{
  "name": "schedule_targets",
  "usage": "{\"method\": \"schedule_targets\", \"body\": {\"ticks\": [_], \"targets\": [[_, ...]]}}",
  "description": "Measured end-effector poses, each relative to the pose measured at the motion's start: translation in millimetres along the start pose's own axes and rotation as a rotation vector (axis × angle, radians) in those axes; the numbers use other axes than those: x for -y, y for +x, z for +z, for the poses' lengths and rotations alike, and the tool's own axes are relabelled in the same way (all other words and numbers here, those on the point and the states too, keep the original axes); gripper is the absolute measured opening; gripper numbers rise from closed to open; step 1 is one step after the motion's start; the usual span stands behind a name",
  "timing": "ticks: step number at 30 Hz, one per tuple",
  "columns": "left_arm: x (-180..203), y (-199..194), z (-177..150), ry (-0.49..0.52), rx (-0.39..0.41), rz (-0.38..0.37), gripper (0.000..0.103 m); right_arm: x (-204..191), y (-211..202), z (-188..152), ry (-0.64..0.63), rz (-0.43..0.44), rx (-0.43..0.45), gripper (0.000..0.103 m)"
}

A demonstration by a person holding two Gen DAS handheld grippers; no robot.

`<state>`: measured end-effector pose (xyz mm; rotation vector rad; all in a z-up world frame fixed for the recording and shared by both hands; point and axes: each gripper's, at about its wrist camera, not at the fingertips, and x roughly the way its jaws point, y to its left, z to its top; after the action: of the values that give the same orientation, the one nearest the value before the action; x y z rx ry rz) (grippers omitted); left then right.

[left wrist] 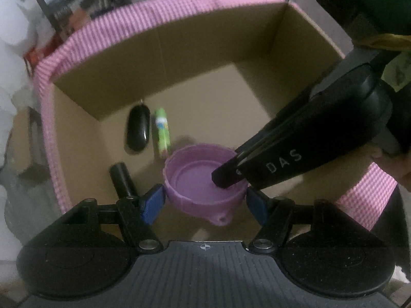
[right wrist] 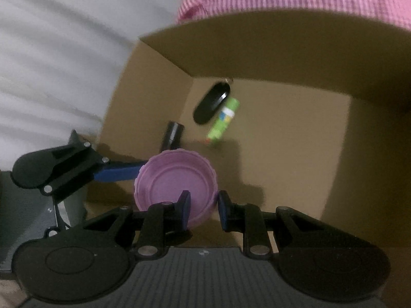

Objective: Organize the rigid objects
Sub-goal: 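Lift the purple lid with the right tool and carry it into the box, then open the right tool to release the purple lid and withdraw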

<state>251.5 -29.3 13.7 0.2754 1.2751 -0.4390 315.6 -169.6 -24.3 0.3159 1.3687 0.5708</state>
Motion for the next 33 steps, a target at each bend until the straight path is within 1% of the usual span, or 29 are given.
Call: {"method": "schedule_targets", "body": {"ticks": [4, 6, 9, 11, 12, 14, 16, 20, 22, 24, 26, 28, 30, 31, 32, 33], "targets": [[-7.9, 8.7, 5.3, -0.032, -0.051, -0.03, 0.071, 1.8, 16.0, -0.2, -0.003, -0.009, -0.056, 0.025], [-10.2, 9.8, 6.2, -0.047, -0.065, -0.039, 0.074, 4.0, 23.5, 2.0, -0.001, -0.005, -0.08, 0.026], [-12.3, 7.9, 6.1, -0.055, -0.062, -0.038, 0.08, 3.9, 32.1, 2.4, 0.001, 0.012, -0.103, 0.026], [-11.5, 4.7, 7.3, -0.051, -0.053, -0.029, 0.085, 2.8, 34.5, 3.5, 0.005, 0.038, -0.103, 0.026], [-11.3, 2.6, 7.3, -0.048, -0.046, -0.025, 0.086, 1.6, 34.6, 3.6, 0.005, 0.047, -0.1, 0.026], [-11.8, -1.9, 7.3, -0.045, -0.033, -0.018, 0.086, -1.3, 33.7, 4.1, -0.003, 0.048, -0.085, 0.026], [-12.9, -7.7, 6.9, -0.05, -0.016, -0.02, 0.087, -2.7, 29.1, 3.8, 0.0, 0.069, -0.062, 0.026], [-12.5, -26.9, -0.6, -0.06, 0.046, -0.033, 0.088, -7.1, 6.8, 0.7, -0.003, 0.096, 0.007, 0.027], [-13.0, -40.5, -5.6, -0.074, 0.103, -0.047, 0.088, -10.0, -11.7, -4.7, -0.013, 0.102, 0.058, 0.027], [-14.2, -58.6, -12.9, -0.088, 0.177, -0.086, 0.089, -11.1, -34.2, -11.6, -0.025, 0.097, 0.117, 0.028], [-14.0, -78.2, -22.4, -0.1, 0.259, -0.125, 0.092, -15.1, -57.9, -20.7, -0.038, 0.091, 0.19, 0.037], [-11.9, -98.0, -33.4, -0.108, 0.337, -0.142, 0.093, -18.6, -87.8, -35.6, -0.059, 0.076, 0.282, 0.06], [-8.3, -115.7, -46.6, -0.115, 0.407, -0.146, 0.094, -24.0, -116.8, -58.2, -0.091, 0.06, 0.385, 0.069], [-7.0, -122.5, -52.1, -0.12, 0.436, -0.145, 0.094, -27.0, -130.7, -66.7, -0.104, 0.056, 0.427, 0.078], [-4.8, -128.5, -58.4, -0.124, 0.46, -0.145, 0.095, -28.9, -143.0, -79.5, -0.11, 0.057, 0.465, 0.083], [-2.9, -133.6, -65.4, -0.125, 0.481, -0.153, 0.096, -30.8, -154.4, -93.7, -0.112, 0.057, 0.504, 0.093]]}}
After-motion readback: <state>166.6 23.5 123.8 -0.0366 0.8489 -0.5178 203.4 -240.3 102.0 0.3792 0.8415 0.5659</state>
